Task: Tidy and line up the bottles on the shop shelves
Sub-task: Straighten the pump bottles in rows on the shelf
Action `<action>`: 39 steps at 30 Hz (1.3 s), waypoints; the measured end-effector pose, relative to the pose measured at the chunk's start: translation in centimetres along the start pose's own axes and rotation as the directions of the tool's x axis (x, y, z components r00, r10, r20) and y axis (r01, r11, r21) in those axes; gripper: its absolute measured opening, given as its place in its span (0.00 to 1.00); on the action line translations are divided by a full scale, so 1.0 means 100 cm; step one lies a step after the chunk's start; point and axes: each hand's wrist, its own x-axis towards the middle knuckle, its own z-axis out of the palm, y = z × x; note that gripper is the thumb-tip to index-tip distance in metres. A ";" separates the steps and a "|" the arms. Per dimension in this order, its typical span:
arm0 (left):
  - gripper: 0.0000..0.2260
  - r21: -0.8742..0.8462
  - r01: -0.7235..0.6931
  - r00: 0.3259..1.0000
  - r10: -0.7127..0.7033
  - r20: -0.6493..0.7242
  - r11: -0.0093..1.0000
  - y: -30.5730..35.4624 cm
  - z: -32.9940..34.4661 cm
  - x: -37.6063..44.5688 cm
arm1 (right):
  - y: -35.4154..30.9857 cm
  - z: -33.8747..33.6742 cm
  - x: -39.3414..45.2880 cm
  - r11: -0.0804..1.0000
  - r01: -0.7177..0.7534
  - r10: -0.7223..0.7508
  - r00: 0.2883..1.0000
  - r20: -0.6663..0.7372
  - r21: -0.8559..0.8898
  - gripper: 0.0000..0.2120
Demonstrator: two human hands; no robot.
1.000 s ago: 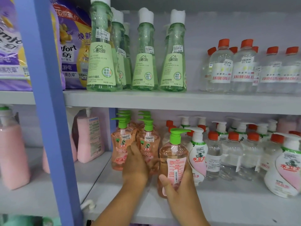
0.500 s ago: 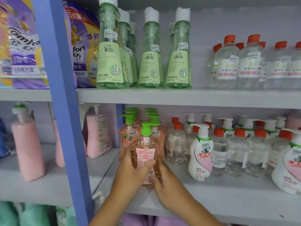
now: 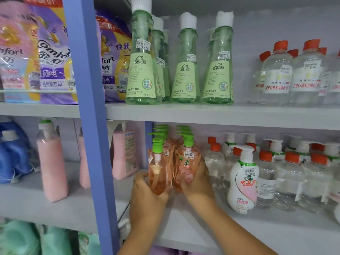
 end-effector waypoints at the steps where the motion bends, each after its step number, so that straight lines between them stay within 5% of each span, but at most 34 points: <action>1: 0.33 -0.035 -0.009 1.000 0.009 -0.004 0.999 -0.002 0.001 0.000 | 0.003 0.002 0.001 1.000 -0.015 0.015 1.000 -0.003 -0.013 0.44; 6: 0.37 -0.224 -0.051 0.987 0.083 0.137 0.973 -0.005 0.003 0.010 | 0.016 0.005 0.007 1.000 -0.030 0.030 1.000 0.001 0.000 0.28; 10: 0.35 -0.165 -0.104 0.994 0.105 -0.004 0.981 -0.008 0.005 0.012 | 0.019 0.008 0.008 1.000 0.000 0.000 1.000 -0.008 0.000 0.29; 13: 0.46 -0.020 -0.106 0.985 0.102 -0.139 0.994 -0.006 0.010 0.012 | 0.020 0.009 0.010 1.000 0.019 -0.019 1.000 0.017 -0.002 0.30; 18: 0.40 -0.243 -0.016 1.000 0.019 0.009 0.970 -0.009 0.018 0.022 | 0.024 0.012 0.010 0.999 0.028 -0.032 0.995 0.097 0.043 0.26; 23: 0.35 -0.114 0.021 1.000 -0.020 0.008 0.993 -0.006 0.023 0.022 | 0.026 0.016 0.010 0.999 0.034 -0.037 0.997 0.070 0.041 0.26; 27: 0.44 0.094 0.009 1.000 -0.009 -0.007 0.996 -0.004 0.020 0.020 | 0.028 0.016 0.010 0.998 0.043 -0.045 0.998 0.052 0.055 0.27; 31: 0.35 -0.199 -0.048 0.998 0.055 0.032 0.979 -0.013 0.015 0.016 | 0.028 0.016 0.011 0.990 0.014 -0.020 0.999 0.041 0.142 0.33; 39: 0.29 -0.291 -0.033 0.996 0.056 0.070 0.956 -0.022 0.019 0.021 | 0.028 0.018 0.013 0.992 0.032 -0.041 0.997 0.072 0.120 0.31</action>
